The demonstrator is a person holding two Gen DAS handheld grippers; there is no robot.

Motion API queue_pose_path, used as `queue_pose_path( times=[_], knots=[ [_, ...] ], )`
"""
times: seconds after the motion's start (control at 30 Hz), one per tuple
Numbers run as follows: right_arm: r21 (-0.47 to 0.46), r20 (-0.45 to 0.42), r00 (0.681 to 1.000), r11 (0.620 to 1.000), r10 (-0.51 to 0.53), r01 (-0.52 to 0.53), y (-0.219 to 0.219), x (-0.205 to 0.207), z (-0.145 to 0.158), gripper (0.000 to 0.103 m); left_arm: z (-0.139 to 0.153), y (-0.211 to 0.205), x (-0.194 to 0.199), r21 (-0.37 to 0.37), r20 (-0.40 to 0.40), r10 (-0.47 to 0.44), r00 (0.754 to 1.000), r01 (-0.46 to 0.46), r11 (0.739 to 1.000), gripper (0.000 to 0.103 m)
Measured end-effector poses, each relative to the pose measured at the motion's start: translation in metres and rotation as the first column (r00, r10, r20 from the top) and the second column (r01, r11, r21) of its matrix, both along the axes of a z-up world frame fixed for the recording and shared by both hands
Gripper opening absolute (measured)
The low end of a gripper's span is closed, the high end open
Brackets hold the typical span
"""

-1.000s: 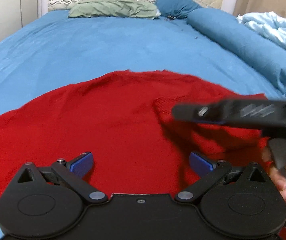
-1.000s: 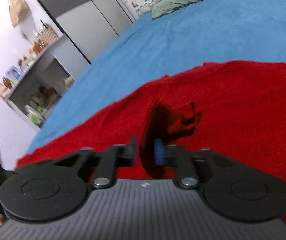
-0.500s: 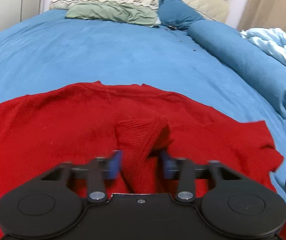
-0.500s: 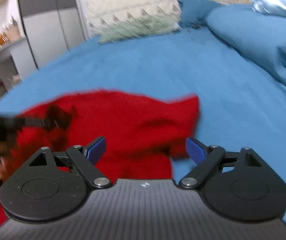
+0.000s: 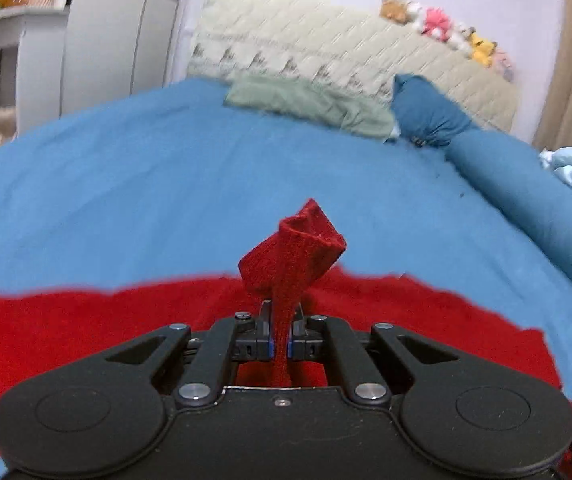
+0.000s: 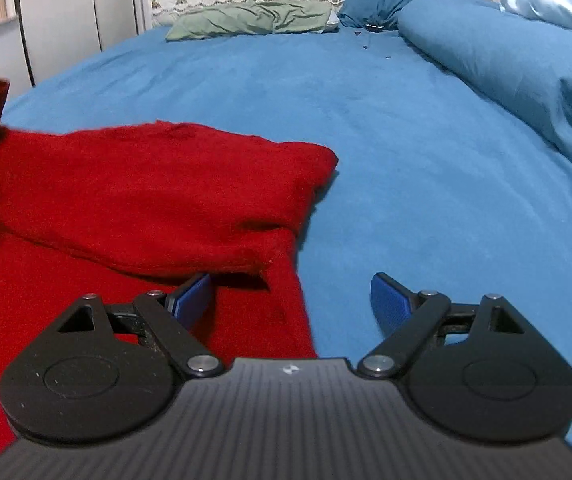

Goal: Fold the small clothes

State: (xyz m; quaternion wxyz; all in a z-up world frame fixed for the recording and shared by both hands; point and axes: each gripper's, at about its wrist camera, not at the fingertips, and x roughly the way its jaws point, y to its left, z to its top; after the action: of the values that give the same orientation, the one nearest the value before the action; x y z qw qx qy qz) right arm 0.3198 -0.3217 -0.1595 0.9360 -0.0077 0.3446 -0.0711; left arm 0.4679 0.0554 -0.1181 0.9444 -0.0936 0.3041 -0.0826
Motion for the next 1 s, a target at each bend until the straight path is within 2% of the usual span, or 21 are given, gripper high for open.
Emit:
queue_pose_path(
  times=[0.1, 0.23, 0.33, 0.4, 0.53, 0.6, 0.67, 0.73, 0.87, 0.93, 1.0],
  knots=[
    [-0.061, -0.008, 1.000, 0.998, -0.007, 0.006, 0.005, 0.012, -0.002, 0.100, -0.014, 0.007, -0.001, -0.053, -0.036, 0.012, 0.999, -0.014, 0.999, 0.007],
    [-0.163, -0.001, 0.998, 0.984, -0.068, 0.067, -0.013, 0.003, 0.000, 0.099, -0.021, 0.019, -0.012, -0.130, -0.043, 0.026, 0.999, -0.032, 0.991, 0.007],
    [-0.092, 0.007, 0.997, 0.993, -0.077, 0.077, -0.039, -0.007, -0.001, 0.099, -0.022, 0.029, -0.011, -0.162, -0.066, 0.040, 0.997, -0.050, 0.985, 0.007],
    [-0.049, 0.009, 0.998, 0.997, -0.061, 0.062, -0.049, -0.015, -0.003, 0.099, -0.024, 0.033, -0.013, -0.151, -0.089, 0.048, 0.995, -0.061, 0.987, 0.008],
    [-0.028, 0.000, 0.999, 0.999, -0.040, 0.040, -0.048, -0.017, 0.003, 0.099, -0.027, 0.049, -0.028, -0.156, -0.115, 0.054, 0.992, -0.071, 0.985, 0.014],
    [-0.020, 0.034, 0.999, 1.000, -0.009, 0.010, -0.039, -0.022, 0.016, 0.101, -0.023, 0.053, -0.036, -0.147, -0.095, 0.061, 0.994, -0.074, 0.986, 0.021],
    [0.022, 0.087, 0.995, 0.999, 0.046, -0.048, -0.030, -0.027, 0.028, 0.102, -0.013, 0.056, -0.041, -0.151, -0.058, 0.068, 0.996, -0.076, 0.986, 0.038],
    [0.078, 0.125, 0.989, 0.992, 0.084, -0.094, -0.018, -0.025, 0.035, 0.102, -0.005, 0.056, -0.043, -0.151, -0.017, 0.086, 0.996, -0.088, 0.985, 0.044],
    [0.140, 0.176, 0.975, 0.977, 0.137, -0.162, 0.009, -0.005, 0.033, 0.102, 0.014, 0.042, -0.036, -0.133, 0.049, 0.092, 0.995, -0.085, 0.988, 0.045],
    [0.163, 0.158, 0.979, 0.975, 0.127, -0.152, 0.017, 0.009, 0.023, 0.102, 0.017, 0.027, -0.032, -0.117, 0.052, 0.047, 0.998, -0.041, 0.992, 0.045],
    [0.185, 0.085, 0.993, 0.978, 0.085, -0.100, 0.015, 0.020, 0.007, 0.101, 0.014, 0.016, -0.032, -0.094, 0.051, 0.019, 0.999, -0.014, 0.995, 0.045]
  ],
)
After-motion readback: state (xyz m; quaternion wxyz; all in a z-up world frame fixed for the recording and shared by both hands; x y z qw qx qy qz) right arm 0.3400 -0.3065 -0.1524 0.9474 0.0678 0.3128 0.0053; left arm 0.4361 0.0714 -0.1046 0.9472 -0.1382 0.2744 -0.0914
